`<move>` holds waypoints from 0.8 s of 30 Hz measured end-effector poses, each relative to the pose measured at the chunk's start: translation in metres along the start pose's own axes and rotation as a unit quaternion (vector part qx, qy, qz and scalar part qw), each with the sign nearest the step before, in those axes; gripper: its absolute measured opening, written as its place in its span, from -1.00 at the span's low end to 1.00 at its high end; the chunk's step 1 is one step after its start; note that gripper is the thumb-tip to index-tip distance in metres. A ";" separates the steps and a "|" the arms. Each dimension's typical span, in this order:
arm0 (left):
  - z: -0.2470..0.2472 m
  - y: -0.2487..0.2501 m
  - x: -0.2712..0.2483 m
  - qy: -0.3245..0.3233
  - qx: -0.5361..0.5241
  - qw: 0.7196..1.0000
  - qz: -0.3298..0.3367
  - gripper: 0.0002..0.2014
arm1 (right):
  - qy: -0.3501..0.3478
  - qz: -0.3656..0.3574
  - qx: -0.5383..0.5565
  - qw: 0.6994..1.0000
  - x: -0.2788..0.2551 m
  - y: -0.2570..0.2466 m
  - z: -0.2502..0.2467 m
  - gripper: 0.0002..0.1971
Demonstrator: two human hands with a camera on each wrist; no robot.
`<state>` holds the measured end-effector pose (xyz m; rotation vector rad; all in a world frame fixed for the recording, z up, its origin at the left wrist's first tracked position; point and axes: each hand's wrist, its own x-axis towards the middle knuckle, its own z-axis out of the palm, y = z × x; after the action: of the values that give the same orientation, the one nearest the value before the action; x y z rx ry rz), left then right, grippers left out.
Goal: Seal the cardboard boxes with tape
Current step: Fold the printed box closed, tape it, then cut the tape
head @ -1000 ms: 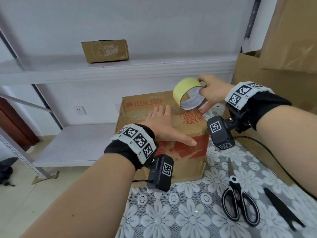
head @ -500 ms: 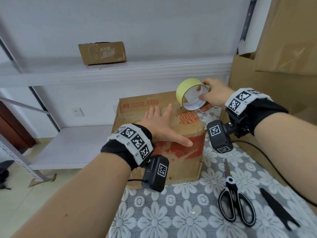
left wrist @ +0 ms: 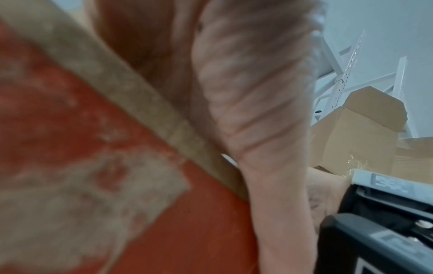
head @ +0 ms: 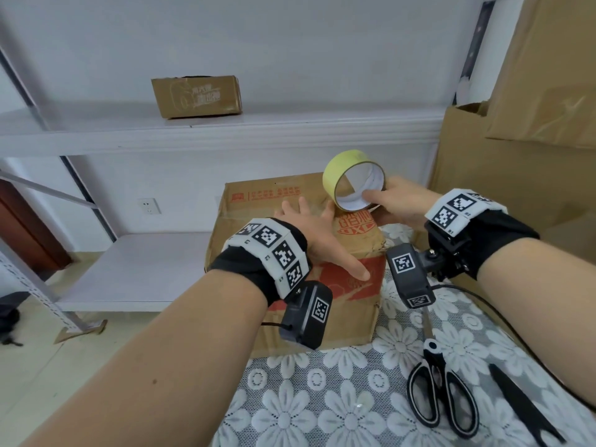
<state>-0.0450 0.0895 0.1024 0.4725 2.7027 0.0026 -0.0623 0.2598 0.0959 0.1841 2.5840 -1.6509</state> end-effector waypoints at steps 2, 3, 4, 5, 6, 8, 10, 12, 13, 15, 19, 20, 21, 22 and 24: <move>-0.001 0.001 0.002 -0.004 0.005 1.000 0.001 0.38 | 0.002 0.004 0.009 1.000 0.001 -0.001 -0.002 -0.78; -0.001 0.002 0.004 0.000 0.011 1.000 0.008 0.39 | 0.007 0.008 0.013 1.000 0.003 -0.001 -0.003 -0.79; 0.000 0.002 0.005 0.007 0.019 1.000 0.021 0.40 | 0.009 0.012 0.019 1.000 0.003 -0.001 -0.003 -0.80; 0.001 0.003 0.007 0.017 0.025 0.999 0.036 0.41 | 0.009 0.015 0.025 1.000 0.003 -0.001 -0.003 -0.82; 0.002 0.004 0.008 0.026 0.025 0.998 0.050 0.42 | 0.008 0.016 0.031 0.999 0.003 -0.001 -0.003 -0.82; 0.004 0.006 0.009 0.040 0.012 0.997 0.065 0.43 | -0.001 0.020 0.031 0.999 0.004 -0.001 -0.004 -0.81; 0.006 0.007 0.011 0.052 0.002 0.996 0.067 0.43 | -0.014 0.023 0.017 0.999 0.005 -0.002 -0.004 -0.82; 0.008 0.006 0.011 0.058 0.000 0.996 0.070 0.45 | -0.026 0.019 -0.001 0.999 0.004 -0.004 -0.005 -0.82; 0.007 0.005 0.011 0.058 0.000 0.996 0.073 0.45 | -0.026 0.014 -0.002 1.000 0.006 -0.005 -0.005 -0.81; 0.005 0.002 0.009 0.053 -0.008 0.995 0.078 0.44 | -0.007 -0.001 0.013 1.000 0.007 -0.009 -0.006 -0.81; 0.003 -0.002 0.006 0.055 -0.031 0.994 0.084 0.43 | 0.028 -0.020 -0.011 0.999 0.009 -0.012 -0.007 -0.84; 0.003 -0.002 0.006 0.057 -0.031 0.994 0.084 0.43 | 0.030 -0.020 -0.009 0.999 0.009 -0.012 -0.006 -0.85; 0.004 -0.002 0.005 0.059 -0.030 0.994 0.082 0.43 | 0.031 -0.020 -0.002 0.999 0.009 -0.012 -0.006 -0.86; 0.004 -0.001 0.004 0.061 -0.028 0.994 0.081 0.43 | 0.032 -0.020 0.008 0.999 0.009 -0.010 -0.006 -0.87; 0.004 0.000 0.002 0.056 -0.027 0.995 0.078 0.42 | 0.035 -0.018 0.044 0.998 0.008 -0.006 -0.006 -0.86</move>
<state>-0.0453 0.0903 0.0982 0.6852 2.7596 0.1487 -0.0710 0.2633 0.1032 0.2055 2.5799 -1.8049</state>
